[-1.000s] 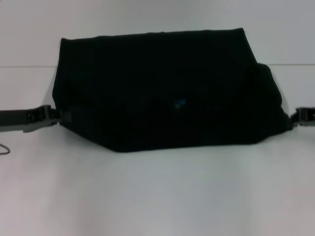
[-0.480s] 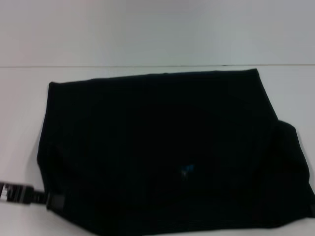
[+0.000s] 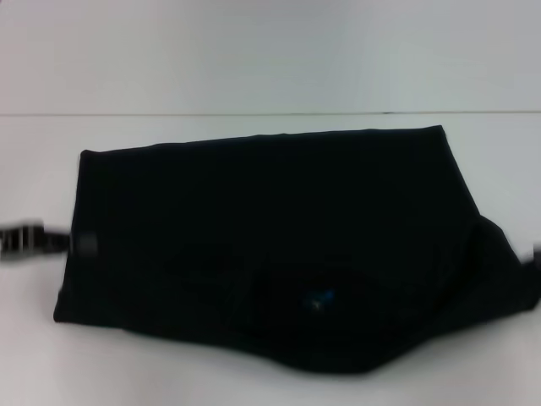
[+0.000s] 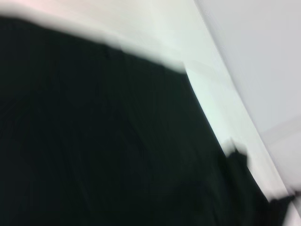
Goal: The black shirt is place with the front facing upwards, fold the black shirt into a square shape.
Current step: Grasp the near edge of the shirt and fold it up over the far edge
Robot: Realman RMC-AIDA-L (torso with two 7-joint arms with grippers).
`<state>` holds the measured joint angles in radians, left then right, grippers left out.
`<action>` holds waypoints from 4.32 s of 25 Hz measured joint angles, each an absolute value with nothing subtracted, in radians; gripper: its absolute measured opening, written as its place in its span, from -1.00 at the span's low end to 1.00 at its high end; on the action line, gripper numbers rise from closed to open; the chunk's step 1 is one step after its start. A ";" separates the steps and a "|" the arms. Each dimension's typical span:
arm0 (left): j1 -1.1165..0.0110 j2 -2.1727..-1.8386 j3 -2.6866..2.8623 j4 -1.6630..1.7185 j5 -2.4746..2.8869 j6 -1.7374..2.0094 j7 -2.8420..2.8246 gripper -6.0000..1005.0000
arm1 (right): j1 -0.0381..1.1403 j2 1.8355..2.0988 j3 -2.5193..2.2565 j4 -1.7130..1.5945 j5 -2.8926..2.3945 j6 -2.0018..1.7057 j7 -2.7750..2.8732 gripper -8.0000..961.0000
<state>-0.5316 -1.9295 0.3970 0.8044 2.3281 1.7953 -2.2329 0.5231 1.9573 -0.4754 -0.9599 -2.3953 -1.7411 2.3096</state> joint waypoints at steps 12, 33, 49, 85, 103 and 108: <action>-0.688 -1.963 0.390 0.666 2.333 1.180 -2.371 -0.87 | 0.648 1.972 -0.460 -0.643 -2.125 -1.010 2.218 -0.97; -0.704 -2.010 0.521 0.676 2.328 0.909 -2.446 -0.87 | 0.862 2.057 -0.775 -0.575 -2.126 -0.534 2.208 -0.97; -0.697 -2.013 0.528 0.683 2.330 0.916 -2.433 -0.87 | 0.714 1.866 -0.656 -0.717 -2.123 -1.205 2.534 -0.31; -0.697 -2.049 0.617 0.735 2.324 0.922 -2.421 -0.86 | 0.898 1.874 -0.695 -0.411 -2.434 -0.855 2.830 0.05; -0.696 -2.057 0.611 0.752 2.322 0.913 -2.421 -0.85 | 0.934 1.905 -0.709 -0.344 -2.422 -0.748 2.795 -0.02; -0.696 -2.059 0.612 0.754 2.321 0.913 -2.421 -0.85 | 0.935 1.906 -0.708 -0.342 -2.418 -0.747 2.793 -0.37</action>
